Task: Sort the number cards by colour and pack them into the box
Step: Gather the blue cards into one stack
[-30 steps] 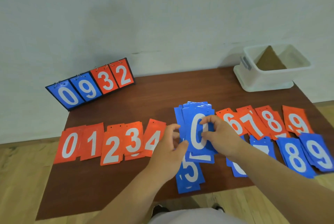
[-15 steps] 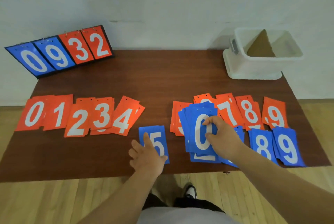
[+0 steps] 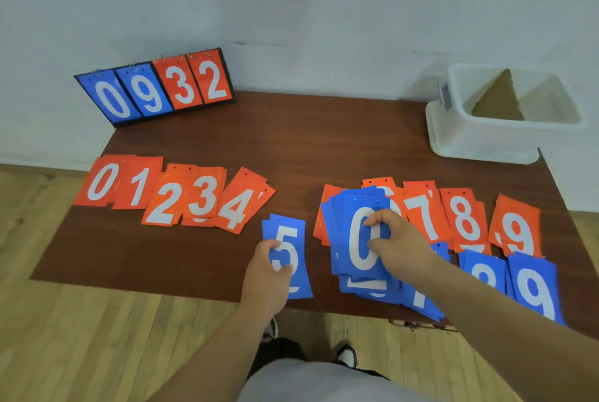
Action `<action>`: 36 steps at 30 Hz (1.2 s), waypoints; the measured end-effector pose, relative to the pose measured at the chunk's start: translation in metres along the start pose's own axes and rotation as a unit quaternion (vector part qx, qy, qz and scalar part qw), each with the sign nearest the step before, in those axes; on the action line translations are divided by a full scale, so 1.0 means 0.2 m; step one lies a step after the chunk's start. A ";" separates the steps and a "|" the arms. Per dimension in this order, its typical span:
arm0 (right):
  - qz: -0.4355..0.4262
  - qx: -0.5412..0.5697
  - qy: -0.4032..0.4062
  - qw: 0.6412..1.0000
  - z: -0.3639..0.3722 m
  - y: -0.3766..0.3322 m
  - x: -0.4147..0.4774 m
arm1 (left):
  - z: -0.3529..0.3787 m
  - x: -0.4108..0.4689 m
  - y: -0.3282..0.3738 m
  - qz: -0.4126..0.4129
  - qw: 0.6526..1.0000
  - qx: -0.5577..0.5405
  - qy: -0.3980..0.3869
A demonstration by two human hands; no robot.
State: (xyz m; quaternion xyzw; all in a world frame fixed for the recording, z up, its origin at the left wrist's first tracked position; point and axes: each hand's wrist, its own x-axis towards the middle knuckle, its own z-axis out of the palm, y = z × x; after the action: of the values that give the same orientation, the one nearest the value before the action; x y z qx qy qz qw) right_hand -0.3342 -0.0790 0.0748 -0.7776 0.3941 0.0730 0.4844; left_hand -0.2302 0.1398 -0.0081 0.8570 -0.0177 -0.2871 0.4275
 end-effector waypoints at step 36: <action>0.112 0.076 0.255 0.957 -0.03 -0.04 -0.16 | -0.04 0.23 0.44 0.222 0.888 0.202 -0.349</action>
State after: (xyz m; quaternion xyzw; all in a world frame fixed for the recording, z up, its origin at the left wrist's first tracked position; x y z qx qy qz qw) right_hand -0.3517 -0.0650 0.0998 -0.6820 0.5936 -0.1043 0.4144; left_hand -0.1688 0.0774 0.0397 0.7432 -0.4131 -0.4557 0.2635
